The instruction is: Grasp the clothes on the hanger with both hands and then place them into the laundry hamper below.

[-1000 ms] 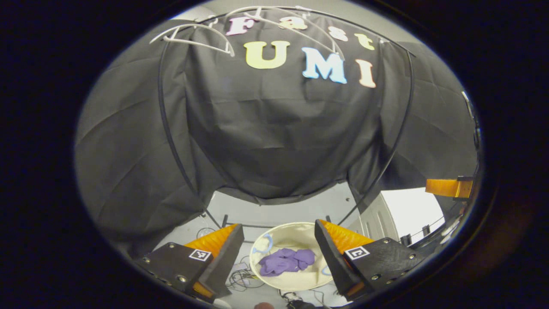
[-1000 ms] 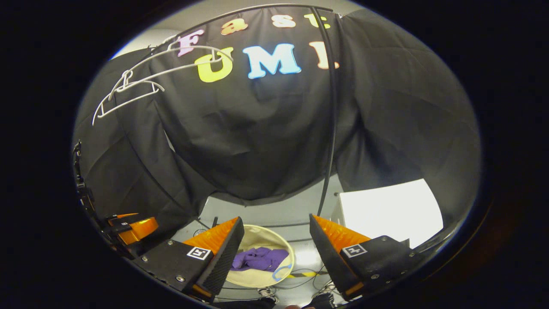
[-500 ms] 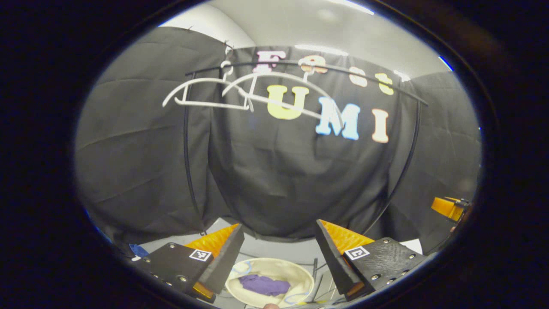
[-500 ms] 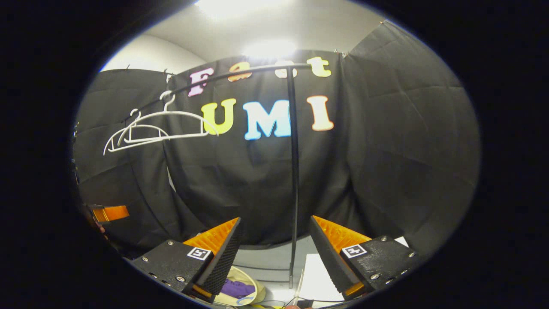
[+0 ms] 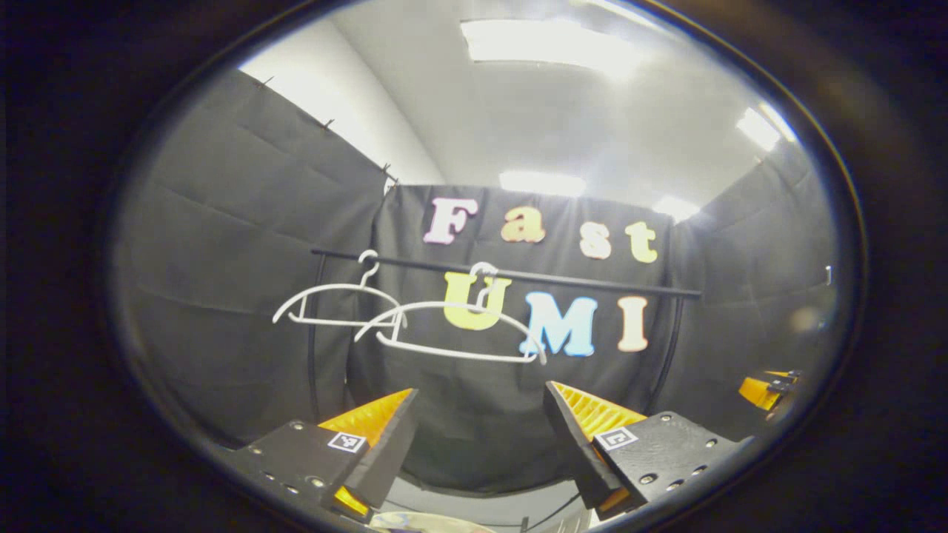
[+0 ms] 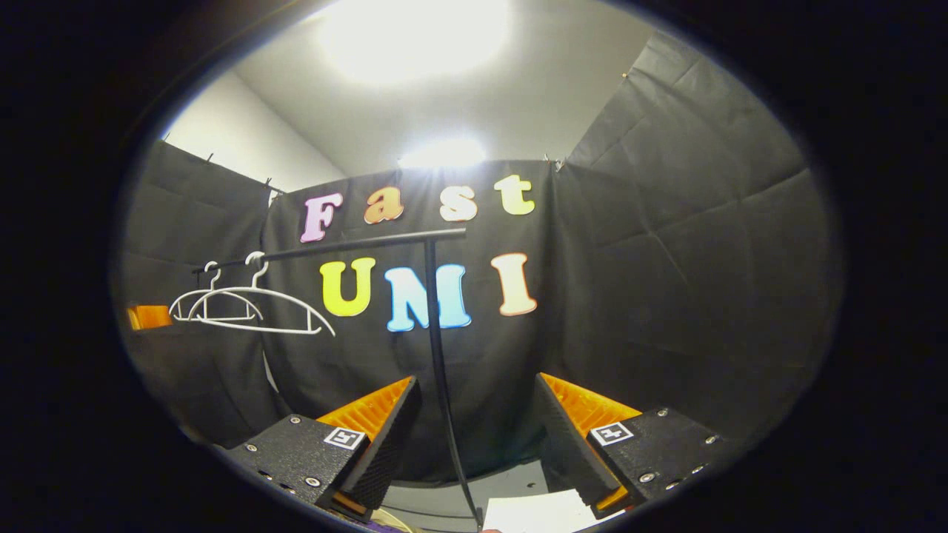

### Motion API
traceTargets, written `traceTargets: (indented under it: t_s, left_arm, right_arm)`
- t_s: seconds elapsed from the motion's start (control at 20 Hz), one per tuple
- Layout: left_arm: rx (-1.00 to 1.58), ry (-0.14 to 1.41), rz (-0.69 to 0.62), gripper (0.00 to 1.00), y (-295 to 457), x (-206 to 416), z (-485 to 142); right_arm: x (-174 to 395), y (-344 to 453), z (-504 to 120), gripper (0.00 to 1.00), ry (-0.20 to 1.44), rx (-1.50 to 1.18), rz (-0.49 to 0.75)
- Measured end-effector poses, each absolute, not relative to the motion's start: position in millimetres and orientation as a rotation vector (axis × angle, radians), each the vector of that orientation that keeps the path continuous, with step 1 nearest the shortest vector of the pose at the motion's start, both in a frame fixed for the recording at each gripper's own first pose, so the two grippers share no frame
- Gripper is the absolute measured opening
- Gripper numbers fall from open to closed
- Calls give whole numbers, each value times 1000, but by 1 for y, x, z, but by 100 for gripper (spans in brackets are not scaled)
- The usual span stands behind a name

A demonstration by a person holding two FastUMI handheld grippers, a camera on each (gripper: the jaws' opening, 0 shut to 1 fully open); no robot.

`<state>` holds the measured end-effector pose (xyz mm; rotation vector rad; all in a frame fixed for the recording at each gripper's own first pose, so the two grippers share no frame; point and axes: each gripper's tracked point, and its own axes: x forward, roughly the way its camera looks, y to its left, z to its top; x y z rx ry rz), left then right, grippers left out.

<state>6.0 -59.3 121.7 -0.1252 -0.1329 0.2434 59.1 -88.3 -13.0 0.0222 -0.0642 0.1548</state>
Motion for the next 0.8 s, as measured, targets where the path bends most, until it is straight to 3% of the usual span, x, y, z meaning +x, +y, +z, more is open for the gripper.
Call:
traceTargets:
  t_s: [0.05, 0.15, 0.3, 0.4, 0.7, 0.75, 0.8]
  left_arm:
    - [-129, -160, 230, 100, -58, 1, 136]
    - [-146, -188, 235, 100, -45, -8, 142]
    - [-166, -166, 244, 100, -14, -8, 124]
    - [-151, -137, 244, 100, 11, -10, 112]
    - [-125, -118, 211, 100, 58, -3, 104]
    - [-112, -118, 207, 100, 64, -2, 104]
    - [-101, -118, 198, 100, 68, -2, 103]
  right_arm:
    - [56, -88, -7, 94, -82, 15, 146]
    - [48, -81, -2, 91, -102, 5, 153]
    - [41, -76, 7, 94, -121, 3, 113]
    - [36, -66, 9, 91, -120, 6, 79]
    - [21, -30, 21, 94, -119, -22, 39]
    - [17, -25, 23, 91, -123, -34, 32]
    - [14, -20, 25, 94, -126, -45, 22]
